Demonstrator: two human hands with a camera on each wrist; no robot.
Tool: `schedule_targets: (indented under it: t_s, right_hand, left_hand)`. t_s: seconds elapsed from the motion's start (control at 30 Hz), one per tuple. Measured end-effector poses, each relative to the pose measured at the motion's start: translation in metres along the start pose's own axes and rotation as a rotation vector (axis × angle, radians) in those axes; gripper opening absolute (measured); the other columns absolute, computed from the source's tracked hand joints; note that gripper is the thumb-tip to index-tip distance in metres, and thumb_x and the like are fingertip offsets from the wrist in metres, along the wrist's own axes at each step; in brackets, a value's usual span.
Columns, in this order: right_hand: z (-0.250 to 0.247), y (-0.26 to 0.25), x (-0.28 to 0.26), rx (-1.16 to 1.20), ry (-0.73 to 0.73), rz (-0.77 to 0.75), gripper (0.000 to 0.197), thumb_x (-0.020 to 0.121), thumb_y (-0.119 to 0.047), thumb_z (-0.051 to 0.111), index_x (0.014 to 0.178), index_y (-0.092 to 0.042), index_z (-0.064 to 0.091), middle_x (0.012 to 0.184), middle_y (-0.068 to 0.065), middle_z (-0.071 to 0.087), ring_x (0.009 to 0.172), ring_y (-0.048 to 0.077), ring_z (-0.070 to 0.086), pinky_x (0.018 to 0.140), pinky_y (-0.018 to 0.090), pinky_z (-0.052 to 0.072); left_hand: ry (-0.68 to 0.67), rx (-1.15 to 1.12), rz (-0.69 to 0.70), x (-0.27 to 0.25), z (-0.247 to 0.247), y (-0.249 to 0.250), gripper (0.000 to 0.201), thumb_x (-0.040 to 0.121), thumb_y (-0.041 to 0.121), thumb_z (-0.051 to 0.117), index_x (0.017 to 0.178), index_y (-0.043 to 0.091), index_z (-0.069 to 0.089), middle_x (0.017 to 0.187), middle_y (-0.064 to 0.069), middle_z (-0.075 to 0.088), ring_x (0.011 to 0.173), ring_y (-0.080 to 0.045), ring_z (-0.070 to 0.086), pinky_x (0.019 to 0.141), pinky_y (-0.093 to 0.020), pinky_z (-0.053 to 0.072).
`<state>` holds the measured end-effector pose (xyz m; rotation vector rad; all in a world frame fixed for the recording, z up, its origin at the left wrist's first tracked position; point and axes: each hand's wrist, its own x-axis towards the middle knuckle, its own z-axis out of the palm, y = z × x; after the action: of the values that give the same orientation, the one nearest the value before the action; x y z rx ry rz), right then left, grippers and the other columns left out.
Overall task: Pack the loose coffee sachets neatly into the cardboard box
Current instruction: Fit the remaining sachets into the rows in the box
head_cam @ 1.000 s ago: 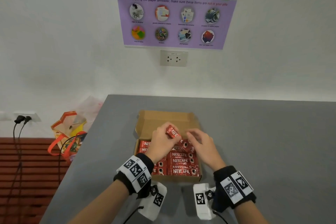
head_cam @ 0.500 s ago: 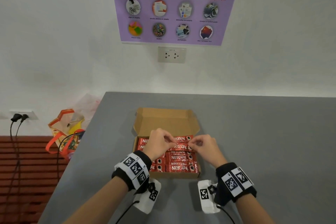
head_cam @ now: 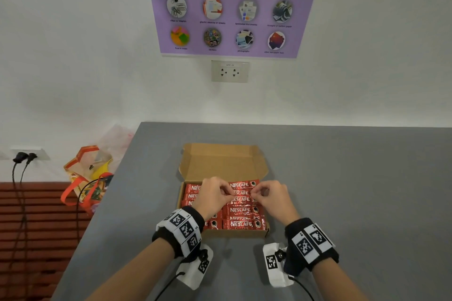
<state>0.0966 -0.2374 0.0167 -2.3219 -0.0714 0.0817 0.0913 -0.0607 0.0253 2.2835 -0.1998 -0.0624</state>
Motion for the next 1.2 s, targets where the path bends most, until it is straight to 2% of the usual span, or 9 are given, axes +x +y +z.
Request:
schedule_targets:
  t_s: [0.13,0.23,0.3,0.37,0.43,0.57,0.87,1.1,1.2]
  right_hand:
    - [-0.001,-0.001,0.001,-0.031,0.066,-0.034,0.003,0.083,-0.016,0.069,0.085,-0.014,0.070,0.087,-0.007,0.062,0.078,0.000,0.052,0.061,0.007,0.037]
    - [-0.004,-0.001,0.003,-0.046,0.159,-0.065,0.012,0.084,-0.019,0.067,0.096,-0.016,0.068,0.098,-0.005,0.060,0.087,0.001,0.048,0.075,0.008,0.037]
    - [-0.004,0.000,0.006,-0.102,0.158,-0.092,0.021,0.086,-0.022,0.065,0.107,-0.019,0.066,0.108,-0.005,0.057,0.100,0.002,0.044,0.095,0.021,0.039]
    - [-0.003,0.000,0.007,-0.167,0.117,-0.107,0.026,0.088,-0.024,0.061,0.115,-0.020,0.063,0.116,-0.004,0.056,0.106,0.005,0.040,0.102,0.028,0.034]
    - [-0.001,0.000,0.008,-0.214,0.081,-0.109,0.029,0.090,-0.024,0.059,0.118,-0.018,0.061,0.120,-0.002,0.055,0.111,0.011,0.042,0.101,0.028,0.033]
    - [0.003,0.002,0.008,-0.252,0.049,-0.078,0.030,0.089,-0.026,0.060,0.118,-0.017,0.062,0.121,-0.001,0.053,0.114,0.012,0.041,0.102,0.029,0.032]
    - [0.001,-0.001,0.006,-0.219,0.047,-0.097,0.023,0.090,-0.023,0.059,0.111,-0.015,0.066,0.115,-0.002,0.054,0.107,0.009,0.041,0.093,0.020,0.029]
    - [-0.005,-0.004,-0.003,-0.165,0.037,-0.143,0.014,0.083,-0.025,0.068,0.095,-0.018,0.071,0.093,-0.009,0.054,0.089,0.006,0.046,0.069,0.007,0.030]
    - [-0.003,-0.005,-0.008,-0.182,0.014,-0.177,0.015,0.078,-0.032,0.073,0.089,-0.023,0.072,0.086,-0.014,0.051,0.085,0.005,0.044,0.069,0.012,0.032]
  left_hand:
    - [0.027,0.033,0.014,0.000,0.002,0.000,0.005,0.081,0.015,0.071,0.084,0.012,0.071,0.088,0.006,0.062,0.069,0.001,0.052,0.062,-0.010,0.046]
    - [0.060,0.046,0.052,0.001,0.002,0.000,0.007,0.081,0.019,0.070,0.088,0.017,0.070,0.098,0.003,0.062,0.078,-0.002,0.051,0.069,-0.012,0.044]
    - [0.050,0.080,0.080,0.002,0.004,0.001,0.017,0.081,0.022,0.070,0.098,0.019,0.069,0.107,0.003,0.060,0.092,-0.003,0.051,0.082,-0.012,0.041]
    - [0.022,0.141,0.098,0.003,0.006,0.002,0.031,0.083,0.025,0.068,0.113,0.019,0.064,0.122,0.003,0.056,0.113,-0.008,0.048,0.101,-0.020,0.035]
    - [-0.025,0.195,0.093,0.003,0.008,0.003,0.042,0.085,0.026,0.065,0.125,0.019,0.057,0.133,0.004,0.050,0.126,-0.011,0.042,0.110,-0.027,0.029]
    - [-0.073,0.260,0.102,0.003,0.011,0.001,0.046,0.087,0.028,0.063,0.131,0.018,0.051,0.139,0.002,0.048,0.130,-0.012,0.038,0.112,-0.029,0.025]
    - [-0.037,0.260,0.142,0.004,0.009,-0.003,0.040,0.091,0.030,0.057,0.128,0.015,0.054,0.132,0.001,0.055,0.126,-0.010,0.042,0.108,-0.024,0.029]
    - [-0.009,0.267,0.167,0.002,0.006,-0.006,0.027,0.087,0.032,0.062,0.111,0.020,0.066,0.116,0.005,0.063,0.109,-0.007,0.047,0.098,-0.021,0.032]
    - [-0.022,0.275,0.161,0.001,0.007,-0.005,0.025,0.088,0.028,0.062,0.110,0.019,0.067,0.116,0.004,0.063,0.112,-0.008,0.049,0.100,-0.023,0.034]
